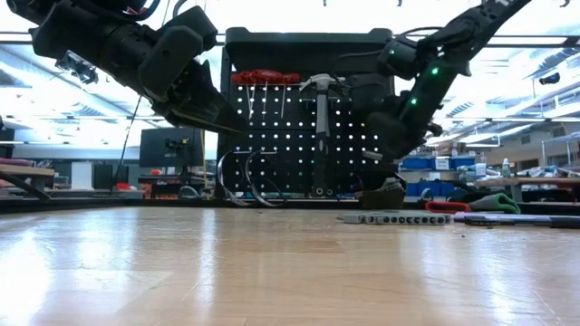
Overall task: Hang tools onto peg board
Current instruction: Put the terminal block into the bottom basket of the peg board, then put the top right terminal block into the bottom basket of the peg board
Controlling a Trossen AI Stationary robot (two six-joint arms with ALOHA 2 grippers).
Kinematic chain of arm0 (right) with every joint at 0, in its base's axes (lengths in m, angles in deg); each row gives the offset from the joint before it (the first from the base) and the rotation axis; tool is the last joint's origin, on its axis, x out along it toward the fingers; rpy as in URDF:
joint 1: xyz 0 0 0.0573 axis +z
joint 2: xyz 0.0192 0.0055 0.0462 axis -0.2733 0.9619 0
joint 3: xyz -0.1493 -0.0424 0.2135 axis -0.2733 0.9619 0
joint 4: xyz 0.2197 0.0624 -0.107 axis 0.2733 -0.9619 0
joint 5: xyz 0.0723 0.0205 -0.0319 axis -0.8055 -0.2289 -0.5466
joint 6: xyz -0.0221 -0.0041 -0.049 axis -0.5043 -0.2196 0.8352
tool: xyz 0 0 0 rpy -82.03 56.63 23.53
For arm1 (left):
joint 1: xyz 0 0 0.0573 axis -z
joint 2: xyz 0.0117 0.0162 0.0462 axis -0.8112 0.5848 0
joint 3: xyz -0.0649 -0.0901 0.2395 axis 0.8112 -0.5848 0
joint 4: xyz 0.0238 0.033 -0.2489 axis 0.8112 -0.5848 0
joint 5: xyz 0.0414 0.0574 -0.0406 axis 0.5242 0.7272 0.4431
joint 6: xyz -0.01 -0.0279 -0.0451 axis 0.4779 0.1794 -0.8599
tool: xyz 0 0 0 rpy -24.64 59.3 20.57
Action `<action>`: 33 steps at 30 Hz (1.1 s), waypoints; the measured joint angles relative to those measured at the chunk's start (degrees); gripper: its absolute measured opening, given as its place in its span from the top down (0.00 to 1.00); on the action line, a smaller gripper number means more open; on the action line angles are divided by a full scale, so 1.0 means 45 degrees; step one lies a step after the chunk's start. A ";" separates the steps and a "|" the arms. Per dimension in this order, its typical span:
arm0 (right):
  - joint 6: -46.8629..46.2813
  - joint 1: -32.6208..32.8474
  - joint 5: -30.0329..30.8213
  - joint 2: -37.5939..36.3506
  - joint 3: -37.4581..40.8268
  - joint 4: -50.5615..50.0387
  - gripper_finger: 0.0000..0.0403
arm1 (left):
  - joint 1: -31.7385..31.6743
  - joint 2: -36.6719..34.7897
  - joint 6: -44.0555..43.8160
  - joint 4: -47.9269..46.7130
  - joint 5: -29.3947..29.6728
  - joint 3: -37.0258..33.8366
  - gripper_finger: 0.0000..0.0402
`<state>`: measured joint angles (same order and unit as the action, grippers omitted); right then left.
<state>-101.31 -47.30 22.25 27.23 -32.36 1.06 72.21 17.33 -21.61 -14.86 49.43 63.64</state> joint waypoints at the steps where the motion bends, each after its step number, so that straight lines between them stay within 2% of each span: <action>1: 0.0127 -0.0176 -0.0060 0.0102 -0.0002 0.0243 0.73 | 0.0000 0.0000 0.0007 -0.0018 0.0058 -0.0001 0.46; 7: 0.0149 -0.0678 -0.0688 0.0483 -0.0007 0.0780 0.44 | 0.0000 0.0000 0.0132 -0.0084 0.0075 -0.0005 0.46; 10: 0.0014 -0.0661 -0.0978 0.0316 -0.0007 0.0363 0.38 | 0.0000 0.0000 0.0132 -0.0148 0.0073 -0.0003 0.46; 15: -0.0837 0.0127 -0.2388 -0.0821 -0.0017 -0.0758 0.40 | 0.0000 0.0000 -0.0005 -0.0150 0.0075 0.0000 0.46; 20: -0.1222 0.2701 -0.3068 -0.1693 -0.0026 -0.1448 0.44 | 0.0000 -0.0005 -0.0047 -0.0167 0.0075 -0.0004 0.46; 27: -0.2510 0.6935 -0.3364 -0.0789 -0.0022 -0.2065 0.45 | 0.0000 0.0000 -0.0121 -0.0156 0.0065 -0.0005 0.46; 33: -0.3098 0.8786 -0.3099 0.0179 -0.0022 -0.3008 0.46 | 0.0000 -0.0004 -0.0151 -0.0103 0.0020 -0.0004 0.46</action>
<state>-115.25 -7.76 8.30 28.04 -32.45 -12.47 72.21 17.31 -22.29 -15.32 49.52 63.62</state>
